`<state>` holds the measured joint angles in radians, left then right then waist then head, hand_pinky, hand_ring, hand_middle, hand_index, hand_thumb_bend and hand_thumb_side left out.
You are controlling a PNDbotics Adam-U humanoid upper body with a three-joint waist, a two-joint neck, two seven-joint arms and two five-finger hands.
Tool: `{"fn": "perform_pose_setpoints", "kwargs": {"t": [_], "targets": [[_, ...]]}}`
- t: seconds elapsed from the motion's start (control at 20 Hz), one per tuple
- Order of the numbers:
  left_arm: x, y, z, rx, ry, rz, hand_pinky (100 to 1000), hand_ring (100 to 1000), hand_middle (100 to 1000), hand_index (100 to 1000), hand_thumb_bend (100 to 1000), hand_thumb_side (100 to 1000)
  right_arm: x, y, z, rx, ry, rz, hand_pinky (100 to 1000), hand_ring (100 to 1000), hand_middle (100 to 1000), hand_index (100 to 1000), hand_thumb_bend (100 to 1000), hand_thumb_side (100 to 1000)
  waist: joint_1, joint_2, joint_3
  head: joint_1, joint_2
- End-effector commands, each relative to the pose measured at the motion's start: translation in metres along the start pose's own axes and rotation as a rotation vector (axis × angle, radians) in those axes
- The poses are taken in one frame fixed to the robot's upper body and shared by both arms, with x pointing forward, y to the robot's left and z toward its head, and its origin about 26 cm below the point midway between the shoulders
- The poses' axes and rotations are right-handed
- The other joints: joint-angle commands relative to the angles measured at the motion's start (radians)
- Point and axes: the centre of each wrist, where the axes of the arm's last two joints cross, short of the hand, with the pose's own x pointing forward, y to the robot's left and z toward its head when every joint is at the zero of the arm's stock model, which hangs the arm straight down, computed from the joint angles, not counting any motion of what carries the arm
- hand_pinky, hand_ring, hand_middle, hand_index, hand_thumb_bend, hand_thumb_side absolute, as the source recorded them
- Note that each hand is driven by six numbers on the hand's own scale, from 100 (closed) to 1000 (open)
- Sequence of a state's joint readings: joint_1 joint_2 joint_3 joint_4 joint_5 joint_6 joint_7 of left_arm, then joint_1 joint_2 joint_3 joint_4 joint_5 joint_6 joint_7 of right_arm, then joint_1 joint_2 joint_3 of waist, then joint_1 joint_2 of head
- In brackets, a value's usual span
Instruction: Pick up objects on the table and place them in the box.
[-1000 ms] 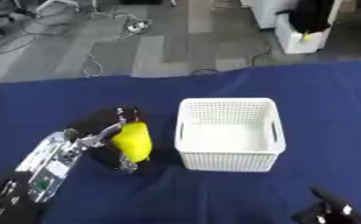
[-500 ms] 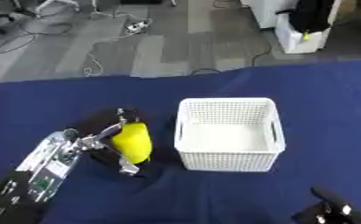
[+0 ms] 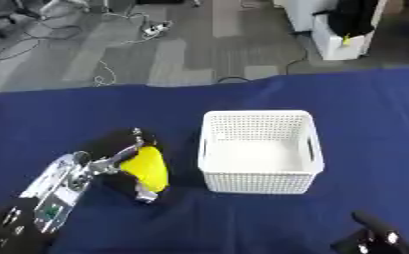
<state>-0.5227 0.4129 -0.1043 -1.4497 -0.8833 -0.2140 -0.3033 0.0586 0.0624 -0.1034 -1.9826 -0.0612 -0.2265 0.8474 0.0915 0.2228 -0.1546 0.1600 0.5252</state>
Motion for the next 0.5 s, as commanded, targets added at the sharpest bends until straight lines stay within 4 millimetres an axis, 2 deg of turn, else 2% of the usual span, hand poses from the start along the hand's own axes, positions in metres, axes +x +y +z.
{"fn": "perform_pose_setpoints", "kwargs": {"t": [0.05, 0.5], "targets": [[-0.0008, 0.0089, -0.0005, 0.02, -0.001, -0.016, 100, 373, 497, 749, 770, 579, 0.0052, -0.0025, -0.0019, 0.005, -0.017, 0.015, 727, 503, 607, 946, 811, 726, -0.002, -0.016, -0.001, 0.008, -0.011], [-0.0009, 0.0081, -0.0006, 0.014, 0.012, -0.012, 100, 216, 363, 711, 678, 478, 0.0055, -0.0031, -0.002, 0.006, -0.015, 0.014, 728, 504, 607, 947, 811, 726, 0.0, -0.016, -0.001, 0.008, -0.013]]}}
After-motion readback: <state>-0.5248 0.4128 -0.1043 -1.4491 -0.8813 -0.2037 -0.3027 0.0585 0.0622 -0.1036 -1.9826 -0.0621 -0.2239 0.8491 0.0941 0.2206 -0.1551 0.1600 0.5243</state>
